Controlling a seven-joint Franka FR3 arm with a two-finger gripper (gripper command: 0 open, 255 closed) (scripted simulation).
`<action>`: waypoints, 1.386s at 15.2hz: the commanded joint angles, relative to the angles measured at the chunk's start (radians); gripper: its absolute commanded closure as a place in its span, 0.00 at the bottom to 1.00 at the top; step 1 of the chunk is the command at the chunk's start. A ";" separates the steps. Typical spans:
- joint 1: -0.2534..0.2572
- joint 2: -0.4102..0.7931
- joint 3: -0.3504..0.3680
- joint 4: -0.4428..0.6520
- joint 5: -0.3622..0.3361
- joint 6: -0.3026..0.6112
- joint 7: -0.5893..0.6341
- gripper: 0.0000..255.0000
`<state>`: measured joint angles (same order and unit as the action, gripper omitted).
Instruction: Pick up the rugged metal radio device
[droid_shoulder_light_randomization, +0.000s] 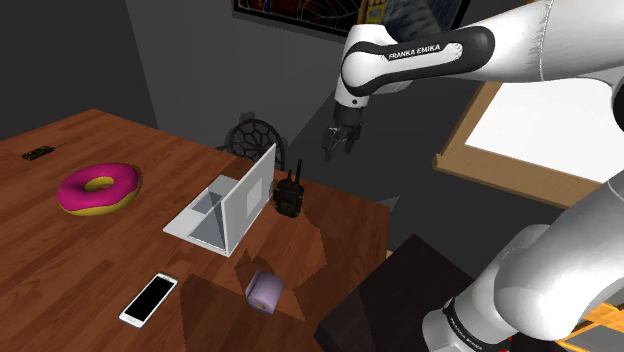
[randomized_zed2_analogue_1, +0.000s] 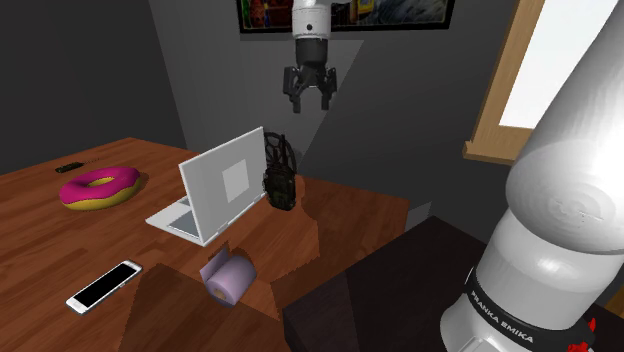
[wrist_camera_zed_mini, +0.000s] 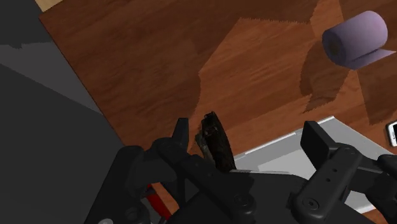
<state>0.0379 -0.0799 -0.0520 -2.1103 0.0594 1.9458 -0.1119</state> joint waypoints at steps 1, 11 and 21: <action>0.005 0.078 0.004 0.043 -0.007 0.028 -0.011 0.00; 0.022 0.476 0.020 0.351 -0.053 0.080 -0.057 0.00; 0.046 0.925 0.026 0.847 -0.106 -0.004 -0.098 0.00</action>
<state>0.0773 0.7994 -0.0271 -1.3190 -0.0410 1.9558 -0.2103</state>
